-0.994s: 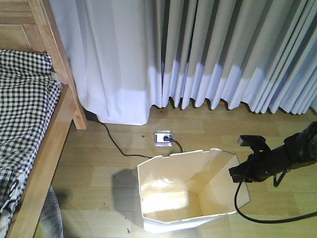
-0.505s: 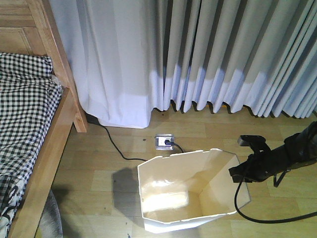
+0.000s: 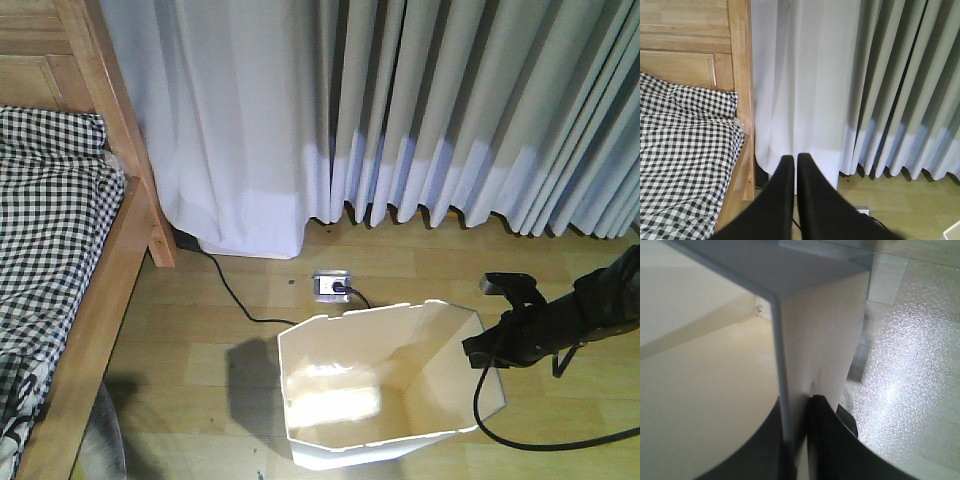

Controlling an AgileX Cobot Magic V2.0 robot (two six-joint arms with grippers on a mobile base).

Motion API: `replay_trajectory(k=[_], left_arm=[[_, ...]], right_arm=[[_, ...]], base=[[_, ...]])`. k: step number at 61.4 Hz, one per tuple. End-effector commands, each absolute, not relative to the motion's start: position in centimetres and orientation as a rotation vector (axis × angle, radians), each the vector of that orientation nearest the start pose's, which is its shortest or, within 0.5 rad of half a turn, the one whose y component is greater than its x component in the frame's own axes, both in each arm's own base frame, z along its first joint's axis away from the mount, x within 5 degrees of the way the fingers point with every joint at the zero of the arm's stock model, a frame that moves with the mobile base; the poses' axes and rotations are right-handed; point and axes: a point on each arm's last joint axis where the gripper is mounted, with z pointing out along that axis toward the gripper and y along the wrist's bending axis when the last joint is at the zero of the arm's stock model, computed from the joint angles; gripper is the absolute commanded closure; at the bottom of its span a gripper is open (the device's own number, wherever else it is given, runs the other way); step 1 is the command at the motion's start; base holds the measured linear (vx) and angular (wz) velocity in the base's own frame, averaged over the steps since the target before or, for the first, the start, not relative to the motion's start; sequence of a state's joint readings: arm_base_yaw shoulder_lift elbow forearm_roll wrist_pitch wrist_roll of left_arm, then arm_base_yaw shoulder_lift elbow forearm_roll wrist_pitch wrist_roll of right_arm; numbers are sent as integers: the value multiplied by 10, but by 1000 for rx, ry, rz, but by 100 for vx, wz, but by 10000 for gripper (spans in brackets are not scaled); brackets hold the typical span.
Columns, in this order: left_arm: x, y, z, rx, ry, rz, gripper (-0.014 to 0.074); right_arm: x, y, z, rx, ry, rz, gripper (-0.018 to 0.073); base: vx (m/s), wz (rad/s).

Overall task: Move trash bin to bedside with robot
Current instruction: 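Keep gripping the bin while driving forward to the bedside by the curtains, then push the bin forward with the right gripper and set it down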

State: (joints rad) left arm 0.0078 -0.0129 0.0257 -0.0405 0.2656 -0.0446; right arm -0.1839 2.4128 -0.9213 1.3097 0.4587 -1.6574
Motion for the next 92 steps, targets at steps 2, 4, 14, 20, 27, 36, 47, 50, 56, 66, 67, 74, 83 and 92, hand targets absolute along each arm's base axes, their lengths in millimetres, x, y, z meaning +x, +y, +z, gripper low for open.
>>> replay_trajectory(k=[2,4,14,20,27,36,47,50,56,66,67,74,83,92], left_arm=[[56,0,182,-80,1698,-72,602],[56,0,182,-80,1698,-72,602],[56,0,182,-80,1698,-72,602],[56,0,182,-80,1698,-72,602],[56,0,182,-80,1698,-72,602],[56,0,182,-80,1698,-72,602],[56,0,182,-80,1698,-72,602],[56,0,182,-80,1698,-72,602],[56,0,182,-80,1698,-72,602],[56,0,182,-80,1698,-72,602],[56,0,182,-80,1698,-72,602],[56,0,182,-80,1698,-72,602],[56,0,182,-80,1698,-72,602],[56,0,182,-80,1698,-72,602]], right_arm=[[318,-6,-11,-283,2757,841,566],[318,-6,-11,-283,2757,841,566],[318,-6,-11,-283,2757,841,566],[318,-6,-11,-278,2758,842,566],[319,-7,-11,-167,2780,838,566],[330,-11,-10,-126,2759,776,566],[351,-16,-3,-128,2710,731,566],[357,-17,-3,-122,2701,724,566],[368,-20,-7,-98,2705,724,566],[381,-23,-27,-28,2751,749,562],[383,-23,-30,-19,2755,751,562],[391,-25,-46,12,2772,758,561],[401,-25,-65,7,2767,782,559],[406,-26,-84,-11,2775,780,557]], base=[[0,0],[0,0],[0,0],[0,0],[0,0],[0,-1],[0,0],[0,0],[0,0],[0,0],[0,0],[0,0],[0,0],[0,0]])
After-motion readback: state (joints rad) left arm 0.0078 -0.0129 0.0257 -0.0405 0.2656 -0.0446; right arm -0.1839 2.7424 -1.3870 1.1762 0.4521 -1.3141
